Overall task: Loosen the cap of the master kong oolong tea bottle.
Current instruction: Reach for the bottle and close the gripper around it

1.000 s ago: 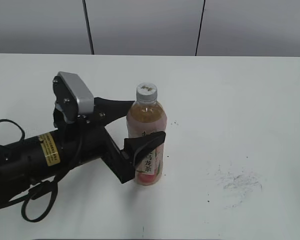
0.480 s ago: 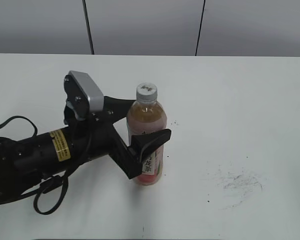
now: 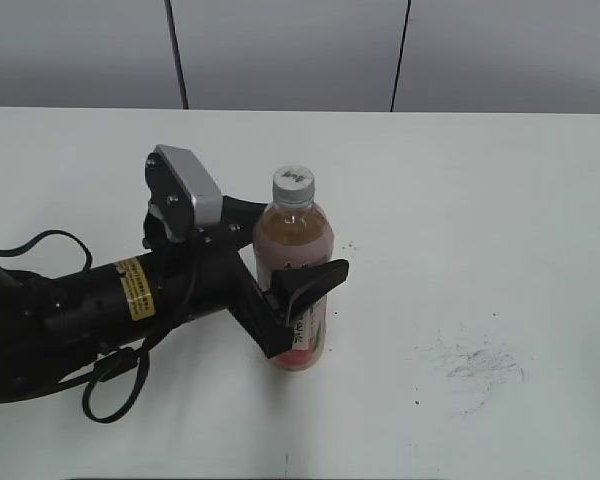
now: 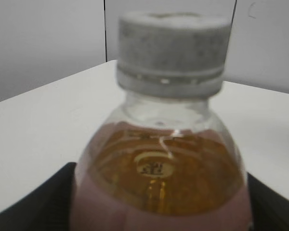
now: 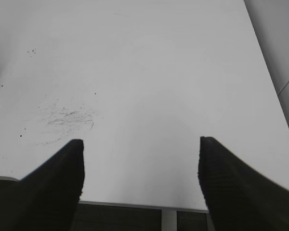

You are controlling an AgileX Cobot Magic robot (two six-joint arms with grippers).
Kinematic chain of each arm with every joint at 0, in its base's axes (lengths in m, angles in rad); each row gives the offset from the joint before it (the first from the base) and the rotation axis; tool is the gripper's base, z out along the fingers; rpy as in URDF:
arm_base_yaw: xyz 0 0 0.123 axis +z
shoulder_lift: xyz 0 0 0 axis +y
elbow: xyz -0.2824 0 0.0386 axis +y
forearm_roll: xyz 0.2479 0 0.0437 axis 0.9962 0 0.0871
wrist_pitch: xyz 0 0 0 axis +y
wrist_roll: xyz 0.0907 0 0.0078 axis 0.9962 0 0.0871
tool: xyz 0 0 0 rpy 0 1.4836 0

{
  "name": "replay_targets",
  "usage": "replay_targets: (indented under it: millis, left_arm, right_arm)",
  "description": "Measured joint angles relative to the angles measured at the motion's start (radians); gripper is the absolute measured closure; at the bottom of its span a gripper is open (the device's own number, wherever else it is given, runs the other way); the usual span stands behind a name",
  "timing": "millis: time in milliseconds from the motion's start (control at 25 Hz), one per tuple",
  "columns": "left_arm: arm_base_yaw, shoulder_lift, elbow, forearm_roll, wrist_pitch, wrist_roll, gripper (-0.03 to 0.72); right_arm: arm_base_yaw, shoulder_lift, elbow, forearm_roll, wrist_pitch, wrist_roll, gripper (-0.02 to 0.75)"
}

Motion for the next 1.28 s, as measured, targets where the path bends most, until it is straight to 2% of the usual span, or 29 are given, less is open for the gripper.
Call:
replay_targets:
  millis: [160, 1080, 1280]
  left_arm:
    - [0.0, 0.001, -0.003, 0.023, 0.001, 0.0, 0.244]
    - [0.0, 0.001, -0.004, 0.032, 0.001, -0.003, 0.244]
    - [0.0, 0.001, -0.004, 0.032, 0.001, -0.003, 0.244]
  right_arm:
    - [0.0, 0.0, 0.0, 0.0, 0.0, 0.0, 0.183]
    - [0.0, 0.0, 0.0, 0.002, 0.0, 0.0, 0.183]
    - [0.0, 0.095, -0.009, 0.055, -0.01, -0.023, 0.183]
